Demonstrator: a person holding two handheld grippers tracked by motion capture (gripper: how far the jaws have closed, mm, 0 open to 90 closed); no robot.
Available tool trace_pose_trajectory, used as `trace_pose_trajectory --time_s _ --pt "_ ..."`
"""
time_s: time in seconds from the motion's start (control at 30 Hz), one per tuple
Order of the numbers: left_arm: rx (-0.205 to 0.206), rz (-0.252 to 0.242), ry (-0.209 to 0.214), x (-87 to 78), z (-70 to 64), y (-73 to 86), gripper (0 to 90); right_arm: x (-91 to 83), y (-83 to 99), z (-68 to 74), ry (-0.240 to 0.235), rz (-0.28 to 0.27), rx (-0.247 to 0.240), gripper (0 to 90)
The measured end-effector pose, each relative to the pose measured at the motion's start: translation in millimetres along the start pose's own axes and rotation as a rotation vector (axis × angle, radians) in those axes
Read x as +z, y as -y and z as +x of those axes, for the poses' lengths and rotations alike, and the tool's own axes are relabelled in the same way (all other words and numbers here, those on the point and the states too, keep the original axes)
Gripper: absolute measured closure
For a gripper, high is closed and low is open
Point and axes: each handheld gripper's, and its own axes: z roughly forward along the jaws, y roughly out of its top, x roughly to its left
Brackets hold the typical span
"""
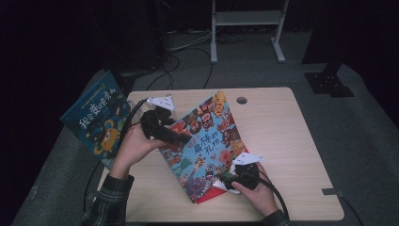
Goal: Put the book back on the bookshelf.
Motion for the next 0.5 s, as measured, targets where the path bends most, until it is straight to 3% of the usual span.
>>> trace_pose_trajectory --time_s 0.23,0.5 --pt "-0.017 0.078 0.007 -2.4 0.4 -14.7 54.3 2.3 -2.2 2.0 0.012 0.006 -0.012 12.7" --pt "-0.092 0.162 0.017 -3.8 5.7 -28.0 64.8 4.2 -3.7 2.8 0.023 0.01 -0.024 12.7"
